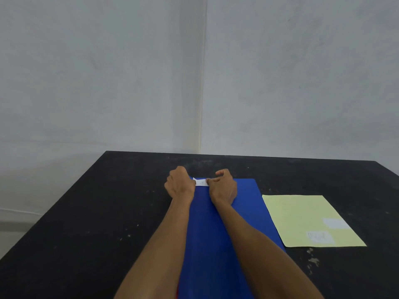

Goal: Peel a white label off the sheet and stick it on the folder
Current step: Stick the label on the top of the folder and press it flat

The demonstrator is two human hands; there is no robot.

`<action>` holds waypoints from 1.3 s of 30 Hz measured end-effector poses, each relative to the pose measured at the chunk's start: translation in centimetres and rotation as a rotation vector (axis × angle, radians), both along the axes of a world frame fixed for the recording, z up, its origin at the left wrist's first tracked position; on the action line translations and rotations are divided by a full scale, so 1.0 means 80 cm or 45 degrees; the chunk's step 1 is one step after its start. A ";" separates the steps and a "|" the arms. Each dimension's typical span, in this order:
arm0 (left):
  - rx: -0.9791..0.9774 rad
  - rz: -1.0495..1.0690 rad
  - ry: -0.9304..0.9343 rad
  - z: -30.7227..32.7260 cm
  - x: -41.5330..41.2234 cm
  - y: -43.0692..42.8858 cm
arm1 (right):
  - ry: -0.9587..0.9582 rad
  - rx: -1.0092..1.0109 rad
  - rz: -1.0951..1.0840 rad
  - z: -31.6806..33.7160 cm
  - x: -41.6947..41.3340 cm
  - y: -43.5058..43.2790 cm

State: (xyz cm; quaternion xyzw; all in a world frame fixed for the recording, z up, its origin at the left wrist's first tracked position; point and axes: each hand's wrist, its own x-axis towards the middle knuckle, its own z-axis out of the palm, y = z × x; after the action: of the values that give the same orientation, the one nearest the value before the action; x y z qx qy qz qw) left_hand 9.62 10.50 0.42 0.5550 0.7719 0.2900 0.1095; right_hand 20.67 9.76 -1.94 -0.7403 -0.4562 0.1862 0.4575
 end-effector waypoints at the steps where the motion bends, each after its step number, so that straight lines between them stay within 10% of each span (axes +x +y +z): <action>1: -0.008 0.005 -0.006 0.001 0.000 0.000 | -0.010 0.001 -0.003 -0.001 0.000 0.000; 39: 0.050 -0.259 0.022 -0.025 -0.007 -0.001 | -0.453 0.034 0.357 -0.016 0.013 0.004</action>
State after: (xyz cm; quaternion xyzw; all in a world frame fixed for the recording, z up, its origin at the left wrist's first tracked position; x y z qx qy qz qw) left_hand 9.08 10.40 -1.55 0.6349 0.7068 0.2877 0.1209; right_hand 21.69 10.07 -3.25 -0.6847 -0.6305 0.1082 0.3493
